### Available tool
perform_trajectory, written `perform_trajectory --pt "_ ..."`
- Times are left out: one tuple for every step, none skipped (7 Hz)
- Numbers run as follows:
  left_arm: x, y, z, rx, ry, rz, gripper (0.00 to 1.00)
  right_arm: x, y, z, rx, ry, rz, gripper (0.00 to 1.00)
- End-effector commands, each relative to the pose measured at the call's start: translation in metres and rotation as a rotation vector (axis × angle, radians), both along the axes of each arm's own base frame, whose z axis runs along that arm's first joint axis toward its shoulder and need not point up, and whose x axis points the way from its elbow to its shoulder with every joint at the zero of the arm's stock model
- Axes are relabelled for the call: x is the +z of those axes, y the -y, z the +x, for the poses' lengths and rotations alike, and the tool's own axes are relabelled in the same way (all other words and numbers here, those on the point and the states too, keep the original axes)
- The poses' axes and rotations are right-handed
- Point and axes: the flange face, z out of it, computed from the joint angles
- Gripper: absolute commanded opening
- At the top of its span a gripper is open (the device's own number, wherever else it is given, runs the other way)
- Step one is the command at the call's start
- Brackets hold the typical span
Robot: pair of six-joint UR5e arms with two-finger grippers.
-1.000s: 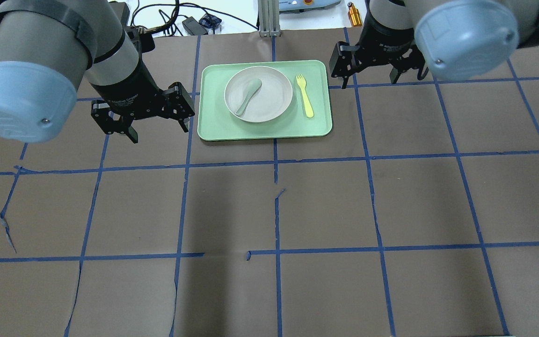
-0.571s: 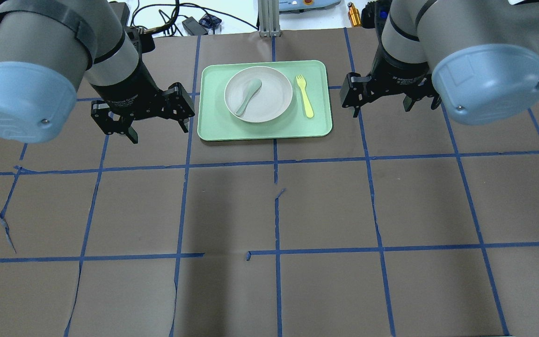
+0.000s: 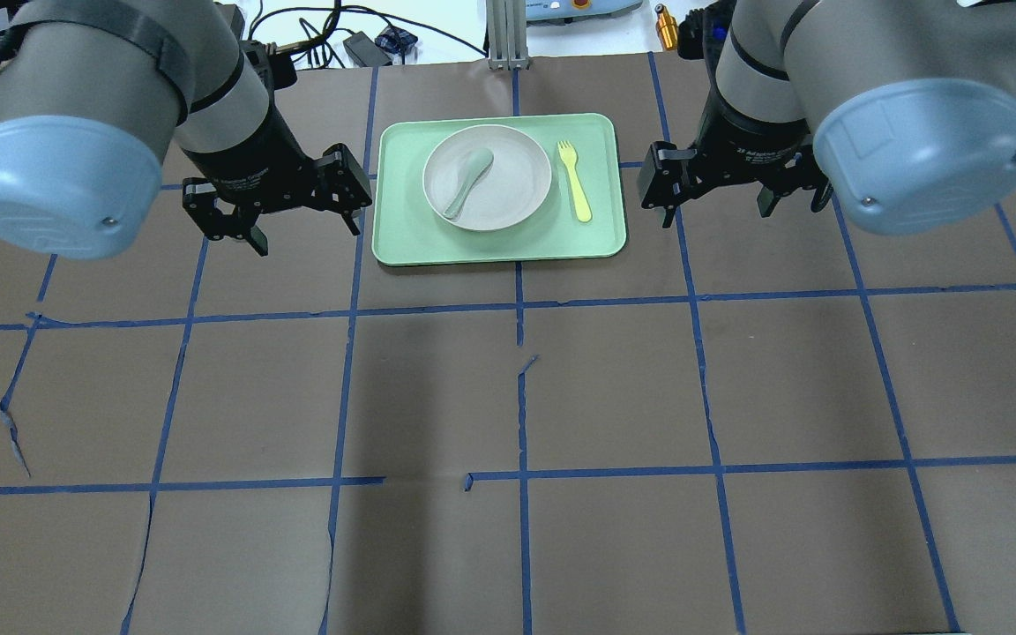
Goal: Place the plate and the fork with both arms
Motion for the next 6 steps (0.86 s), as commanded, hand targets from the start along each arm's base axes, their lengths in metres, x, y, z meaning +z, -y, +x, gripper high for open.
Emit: perform_trajectory --pt "-0.016 0.022 -0.005 -0.004 0.008 -0.001 1.00 0.000 -0.001 0.004 0.005 0.002 -0.001 1.00" --pt "0.003 -0.003 -0.005 -0.025 0.013 0.058 1.00 0.000 0.000 0.003 0.004 0.002 -0.001 1.00" --pt "0.017 -0.020 -0.005 -0.024 0.015 0.060 1.00 -0.002 0.002 0.004 0.005 0.003 0.003 1.00" --pt "0.027 -0.027 -0.005 -0.024 0.010 0.042 1.00 0.000 0.003 0.004 0.005 0.005 0.000 1.00" --pt "0.030 -0.031 -0.009 -0.034 0.013 0.035 1.00 -0.002 0.003 0.004 0.005 0.004 0.004 1.00" --pt "0.028 -0.032 -0.013 -0.044 0.017 0.039 1.00 -0.001 0.004 0.004 0.005 0.004 0.003 1.00"
